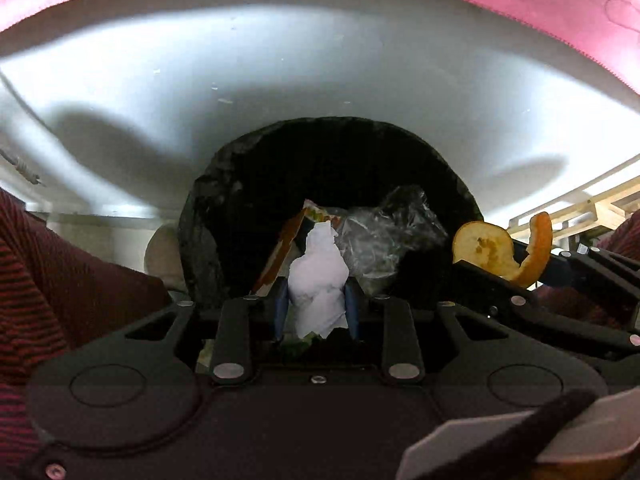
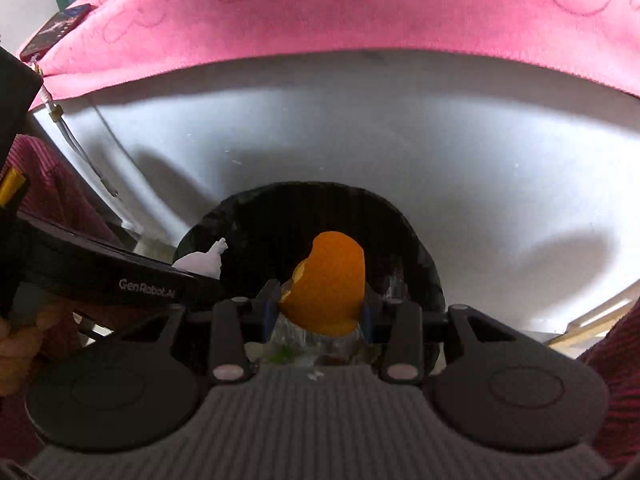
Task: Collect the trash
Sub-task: 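Carry the tissue and bread slice down into the bin and open both tools, then raise both open tools back over the towel, then grasp the small gold foil wrapper with the left tool while the right tool grasps the yellow-green foil bag, then lift the gold wrapper with the left tool while the right tool lifts the foil bag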
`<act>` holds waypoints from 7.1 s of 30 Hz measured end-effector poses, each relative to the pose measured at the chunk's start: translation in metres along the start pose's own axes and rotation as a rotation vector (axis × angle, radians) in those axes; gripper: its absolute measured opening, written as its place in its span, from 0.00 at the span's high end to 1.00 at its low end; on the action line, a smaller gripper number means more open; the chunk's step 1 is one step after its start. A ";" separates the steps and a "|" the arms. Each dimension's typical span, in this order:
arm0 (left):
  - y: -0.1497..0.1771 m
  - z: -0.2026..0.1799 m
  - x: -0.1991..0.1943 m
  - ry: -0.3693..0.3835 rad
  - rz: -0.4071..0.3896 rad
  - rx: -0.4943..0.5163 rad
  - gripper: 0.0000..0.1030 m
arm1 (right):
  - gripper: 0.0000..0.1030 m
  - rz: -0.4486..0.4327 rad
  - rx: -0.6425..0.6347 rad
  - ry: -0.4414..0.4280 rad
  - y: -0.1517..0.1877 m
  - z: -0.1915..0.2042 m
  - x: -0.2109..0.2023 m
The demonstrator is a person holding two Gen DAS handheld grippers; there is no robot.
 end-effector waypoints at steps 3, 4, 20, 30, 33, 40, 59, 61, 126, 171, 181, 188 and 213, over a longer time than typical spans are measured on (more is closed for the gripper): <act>0.001 0.002 0.001 -0.001 0.011 -0.002 0.74 | 0.55 0.011 0.005 0.001 -0.001 0.000 0.002; 0.002 0.002 0.002 -0.001 0.015 0.000 0.74 | 0.55 0.014 0.005 0.002 0.000 0.000 0.003; 0.004 -0.001 0.009 0.002 0.052 0.011 0.73 | 0.54 0.032 0.003 -0.002 -0.003 -0.002 0.007; 0.004 -0.001 0.007 -0.009 0.049 0.014 0.62 | 0.40 0.030 0.009 -0.005 -0.004 -0.003 0.006; 0.004 -0.001 0.007 -0.027 0.042 0.018 0.56 | 0.38 0.026 0.011 -0.001 -0.003 -0.003 0.006; 0.002 0.003 0.001 -0.034 0.035 0.003 0.50 | 0.33 0.020 0.021 0.001 -0.004 -0.005 0.003; -0.069 0.025 -0.167 0.160 -0.468 -0.022 0.38 | 0.15 -0.352 -0.206 -0.098 -0.117 0.008 -0.117; -0.083 0.026 -0.178 0.136 -0.526 -0.019 0.35 | 0.14 -0.398 -0.205 -0.062 -0.134 0.002 -0.119; -0.429 0.008 -0.060 0.272 -0.503 -0.472 0.92 | 0.64 -0.505 0.203 0.121 -0.335 -0.156 -0.038; -0.212 0.067 -0.121 0.164 -0.719 -0.424 0.35 | 0.00 -0.388 0.019 0.064 -0.285 -0.095 -0.028; -0.202 0.054 -0.132 0.146 -0.835 -0.343 0.77 | 0.29 -0.378 0.025 0.019 -0.272 -0.099 -0.040; -0.193 0.057 -0.150 0.162 -0.853 -0.334 0.77 | 0.65 -0.455 0.073 -0.020 -0.256 -0.097 -0.072; -0.134 0.041 -0.170 0.129 -0.804 -0.206 0.77 | 0.66 -0.503 -0.097 -0.012 -0.183 -0.038 -0.121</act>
Point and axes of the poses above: each gripper's, at about its wrist camera, not at the fingertips, and x roughly the way its jaws point, z to its left, y to its underside, the point moved 5 cm from there along x, roughly the way its jaws point, and after that the axes turned 10 degrees about -y, right-handed, at the moved point
